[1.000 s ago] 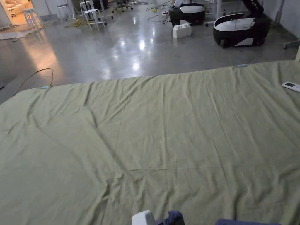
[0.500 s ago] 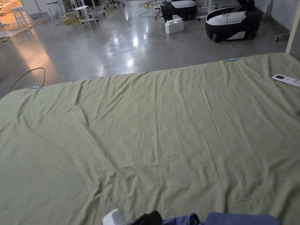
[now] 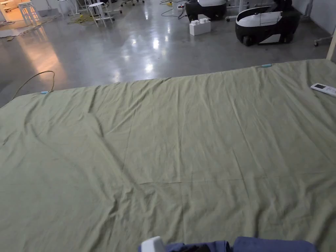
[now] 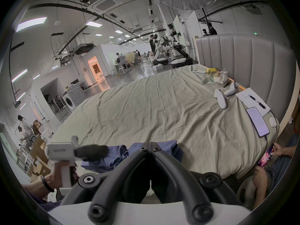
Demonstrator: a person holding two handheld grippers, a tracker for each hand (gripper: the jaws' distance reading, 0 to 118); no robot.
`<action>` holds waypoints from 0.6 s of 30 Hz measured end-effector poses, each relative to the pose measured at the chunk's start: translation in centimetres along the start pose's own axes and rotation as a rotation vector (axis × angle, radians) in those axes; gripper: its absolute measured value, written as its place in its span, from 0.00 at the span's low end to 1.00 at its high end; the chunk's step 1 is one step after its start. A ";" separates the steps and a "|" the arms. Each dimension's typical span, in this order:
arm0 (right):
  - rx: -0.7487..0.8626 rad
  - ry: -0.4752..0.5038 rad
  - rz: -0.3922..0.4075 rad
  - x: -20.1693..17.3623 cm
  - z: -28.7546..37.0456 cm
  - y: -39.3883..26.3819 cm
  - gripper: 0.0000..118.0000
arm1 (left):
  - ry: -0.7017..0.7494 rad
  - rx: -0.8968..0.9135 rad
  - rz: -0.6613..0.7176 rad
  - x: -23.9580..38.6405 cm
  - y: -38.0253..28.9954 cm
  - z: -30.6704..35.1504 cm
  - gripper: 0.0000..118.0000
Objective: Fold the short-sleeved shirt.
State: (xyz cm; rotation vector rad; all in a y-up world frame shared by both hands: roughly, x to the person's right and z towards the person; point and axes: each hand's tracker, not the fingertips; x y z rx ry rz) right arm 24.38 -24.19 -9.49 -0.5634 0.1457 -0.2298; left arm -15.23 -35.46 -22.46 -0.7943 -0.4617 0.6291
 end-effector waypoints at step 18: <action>-0.023 0.032 0.001 -0.7 -1.0 0.2 0.00 | -0.019 0.028 0.455 -11.7 -2.1 3.4 0.22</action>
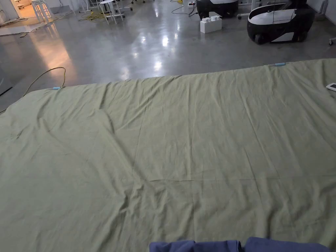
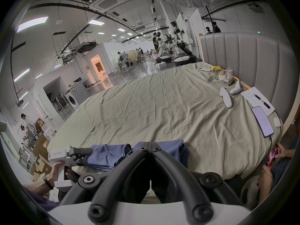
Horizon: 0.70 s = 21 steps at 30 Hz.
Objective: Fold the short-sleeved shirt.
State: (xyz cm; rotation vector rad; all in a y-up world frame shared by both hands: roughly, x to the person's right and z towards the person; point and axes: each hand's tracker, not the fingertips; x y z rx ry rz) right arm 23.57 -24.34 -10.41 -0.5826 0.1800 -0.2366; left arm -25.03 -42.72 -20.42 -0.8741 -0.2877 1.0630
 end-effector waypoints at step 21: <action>0.002 0.031 -0.034 0.1 -1.0 0.0 0.00 | 0.107 0.265 -0.368 9.8 4.8 14.2 0.12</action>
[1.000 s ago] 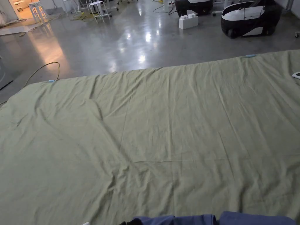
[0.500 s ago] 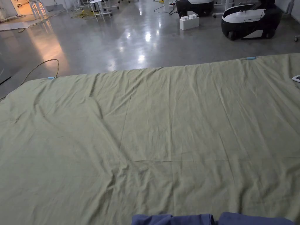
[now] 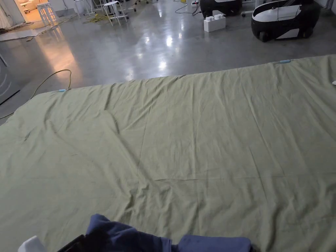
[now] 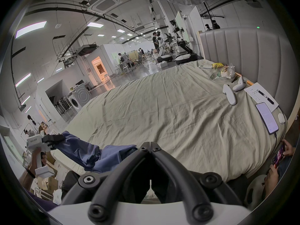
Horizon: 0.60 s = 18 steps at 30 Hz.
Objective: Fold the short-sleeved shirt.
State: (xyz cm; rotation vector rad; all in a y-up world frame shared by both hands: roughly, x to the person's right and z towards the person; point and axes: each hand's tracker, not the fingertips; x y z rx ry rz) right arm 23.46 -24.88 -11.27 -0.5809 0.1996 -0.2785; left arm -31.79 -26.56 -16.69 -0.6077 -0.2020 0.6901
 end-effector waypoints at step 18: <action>0.004 -0.061 0.019 1.4 3.0 -1.7 0.00 | -0.256 -0.261 -0.166 13.1 -11.2 -13.6 0.70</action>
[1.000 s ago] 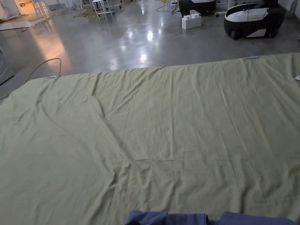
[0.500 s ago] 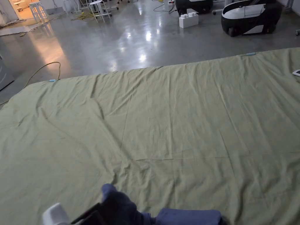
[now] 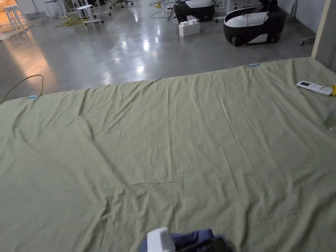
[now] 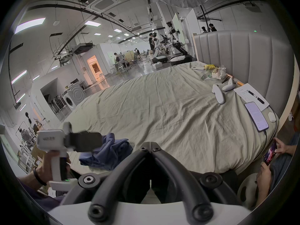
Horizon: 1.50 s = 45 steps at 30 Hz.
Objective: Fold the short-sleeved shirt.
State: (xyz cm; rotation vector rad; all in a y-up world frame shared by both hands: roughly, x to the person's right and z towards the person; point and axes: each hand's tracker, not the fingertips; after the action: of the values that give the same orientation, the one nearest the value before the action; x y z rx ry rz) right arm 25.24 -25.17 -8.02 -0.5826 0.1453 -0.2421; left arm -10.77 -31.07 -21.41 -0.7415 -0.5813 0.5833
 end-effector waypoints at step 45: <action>-0.447 0.226 0.103 -7.9 -22.0 -4.6 0.00 | -0.033 -0.083 0.382 -14.0 -0.1 4.8 0.89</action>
State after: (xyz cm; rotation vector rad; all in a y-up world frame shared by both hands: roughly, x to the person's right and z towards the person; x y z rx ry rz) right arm 12.34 -38.35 -23.06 -0.9887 0.4543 -0.1747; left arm -23.67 -38.29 -22.30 -0.9317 -0.4985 0.9294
